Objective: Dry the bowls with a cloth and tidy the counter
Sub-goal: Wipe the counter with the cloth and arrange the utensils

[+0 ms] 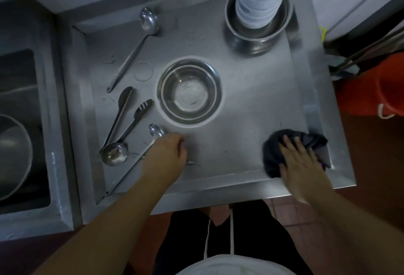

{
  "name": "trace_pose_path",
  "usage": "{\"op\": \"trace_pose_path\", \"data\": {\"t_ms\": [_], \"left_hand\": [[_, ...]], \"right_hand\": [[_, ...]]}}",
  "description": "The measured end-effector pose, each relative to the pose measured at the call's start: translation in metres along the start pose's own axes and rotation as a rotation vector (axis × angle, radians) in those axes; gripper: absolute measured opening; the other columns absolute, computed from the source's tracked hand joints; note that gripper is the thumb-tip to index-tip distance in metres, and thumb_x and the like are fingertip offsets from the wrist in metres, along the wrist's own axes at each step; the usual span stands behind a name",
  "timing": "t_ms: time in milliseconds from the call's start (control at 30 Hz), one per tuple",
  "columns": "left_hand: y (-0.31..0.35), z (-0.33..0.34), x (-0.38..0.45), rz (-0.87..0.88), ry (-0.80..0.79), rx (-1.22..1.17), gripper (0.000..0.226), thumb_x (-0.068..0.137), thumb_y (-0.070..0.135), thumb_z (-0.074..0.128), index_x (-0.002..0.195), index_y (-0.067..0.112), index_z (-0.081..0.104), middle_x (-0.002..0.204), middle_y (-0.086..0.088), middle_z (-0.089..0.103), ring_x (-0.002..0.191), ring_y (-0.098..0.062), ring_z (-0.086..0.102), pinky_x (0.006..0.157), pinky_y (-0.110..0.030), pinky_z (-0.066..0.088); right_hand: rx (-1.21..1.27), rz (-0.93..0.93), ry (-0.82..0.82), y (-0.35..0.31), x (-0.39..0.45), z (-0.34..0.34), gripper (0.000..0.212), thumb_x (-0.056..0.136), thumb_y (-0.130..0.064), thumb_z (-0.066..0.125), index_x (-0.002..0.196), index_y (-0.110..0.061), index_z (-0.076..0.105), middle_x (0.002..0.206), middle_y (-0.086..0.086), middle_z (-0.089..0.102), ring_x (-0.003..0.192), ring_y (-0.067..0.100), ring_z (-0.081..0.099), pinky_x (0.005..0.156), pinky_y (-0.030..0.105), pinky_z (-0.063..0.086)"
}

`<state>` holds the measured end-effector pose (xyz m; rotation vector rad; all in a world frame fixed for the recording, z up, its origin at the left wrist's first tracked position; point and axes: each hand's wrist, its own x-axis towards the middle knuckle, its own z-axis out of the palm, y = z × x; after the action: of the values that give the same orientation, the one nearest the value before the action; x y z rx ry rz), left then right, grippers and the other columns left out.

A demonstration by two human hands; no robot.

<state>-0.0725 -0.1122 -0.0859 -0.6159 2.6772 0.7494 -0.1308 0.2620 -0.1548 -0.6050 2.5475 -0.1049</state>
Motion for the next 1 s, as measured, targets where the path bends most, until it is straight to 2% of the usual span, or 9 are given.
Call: {"op": "trace_pose_path", "data": {"t_ms": [100, 267, 400, 500, 667, 767, 867, 933, 1000], "left_hand": [[0.011, 0.007, 0.005, 0.043, -0.015, 0.025, 0.024, 0.095, 0.015, 0.062, 0.117, 0.016, 0.071, 0.103, -0.003, 0.071, 0.093, -0.023, 0.068, 0.081, -0.041, 0.059], [0.025, 0.025, 0.008, 0.081, -0.037, 0.114, 0.026, 0.094, 0.015, 0.062, 0.119, 0.013, 0.07, 0.108, -0.007, 0.07, 0.099, -0.029, 0.066, 0.085, -0.044, 0.056], [0.038, 0.038, 0.009, 0.089, -0.043, 0.193, 0.027, 0.092, 0.016, 0.061, 0.118, 0.011, 0.07, 0.108, -0.01, 0.07, 0.097, -0.034, 0.065, 0.084, -0.045, 0.055], [0.046, 0.044, 0.011, 0.083, -0.048, 0.21, 0.028, 0.092, 0.016, 0.063, 0.119, 0.011, 0.07, 0.109, -0.011, 0.07, 0.097, -0.036, 0.066, 0.085, -0.046, 0.055], [0.053, 0.048, 0.011, 0.078, -0.031, 0.176, 0.029, 0.093, 0.019, 0.063, 0.121, 0.014, 0.068, 0.11, -0.008, 0.07, 0.099, -0.033, 0.065, 0.087, -0.046, 0.054], [0.054, 0.052, 0.009, 0.077, -0.03, 0.161, 0.029, 0.094, 0.019, 0.063, 0.122, 0.015, 0.069, 0.111, -0.007, 0.07, 0.1, -0.032, 0.065, 0.088, -0.046, 0.055], [0.053, 0.053, 0.009, 0.099, -0.02, 0.161, 0.028, 0.093, 0.02, 0.064, 0.12, 0.015, 0.068, 0.109, -0.006, 0.07, 0.097, -0.031, 0.065, 0.085, -0.044, 0.055], [0.053, 0.049, 0.013, 0.121, -0.017, 0.163, 0.027, 0.093, 0.019, 0.064, 0.12, 0.016, 0.068, 0.108, -0.006, 0.07, 0.097, -0.03, 0.065, 0.083, -0.042, 0.054], [0.053, 0.043, 0.021, 0.135, -0.014, 0.165, 0.027, 0.094, 0.019, 0.063, 0.121, 0.015, 0.068, 0.109, -0.005, 0.069, 0.099, -0.029, 0.064, 0.084, -0.041, 0.053]], "right_hand": [[-0.013, 0.014, -0.012, 0.02, 0.007, -0.009, 0.068, 0.096, -0.033, 0.033, 0.149, 0.005, 0.052, 0.165, 0.02, 0.039, 0.15, 0.047, 0.039, 0.115, 0.07, 0.037], [0.1, 0.19, 0.03, -0.033, 0.011, -0.003, 0.073, 0.093, -0.03, 0.046, 0.159, 0.0, 0.037, 0.17, 0.018, 0.029, 0.155, 0.046, 0.03, 0.119, 0.068, 0.027], [0.03, -0.033, -0.032, -0.031, 0.0, 0.007, 0.068, 0.102, -0.044, 0.035, 0.156, -0.004, 0.047, 0.166, 0.015, 0.039, 0.153, 0.042, 0.036, 0.117, 0.068, 0.036], [-0.032, -0.115, -0.052, -0.007, 0.017, -0.001, 0.065, 0.104, -0.045, 0.033, 0.153, -0.007, 0.053, 0.166, 0.01, 0.039, 0.152, 0.037, 0.039, 0.117, 0.065, 0.037], [-0.097, -0.13, 0.038, 0.026, 0.097, -0.033, 0.068, 0.106, -0.045, 0.031, 0.161, -0.006, 0.037, 0.172, 0.012, 0.028, 0.159, 0.038, 0.024, 0.126, 0.062, 0.019], [-0.06, -0.08, 0.082, 0.021, 0.159, -0.054, 0.067, 0.11, -0.045, 0.033, 0.167, -0.013, 0.02, 0.177, 0.006, 0.01, 0.163, 0.033, 0.006, 0.13, 0.057, 0.006], [-0.014, 0.006, 0.067, 0.005, 0.196, -0.069, 0.07, 0.11, -0.048, 0.03, 0.169, -0.017, 0.009, 0.178, 0.002, -0.002, 0.163, 0.029, -0.005, 0.13, 0.056, 0.001], [0.002, 0.028, 0.064, -0.003, 0.192, -0.066, 0.069, 0.11, -0.046, 0.031, 0.168, -0.015, 0.011, 0.178, 0.003, 0.001, 0.163, 0.031, -0.003, 0.129, 0.057, 0.003], [0.002, -0.028, 0.081, -0.009, 0.159, -0.049, 0.066, 0.11, -0.042, 0.035, 0.166, -0.01, 0.024, 0.176, 0.009, 0.013, 0.162, 0.036, 0.008, 0.128, 0.06, 0.01]]}}
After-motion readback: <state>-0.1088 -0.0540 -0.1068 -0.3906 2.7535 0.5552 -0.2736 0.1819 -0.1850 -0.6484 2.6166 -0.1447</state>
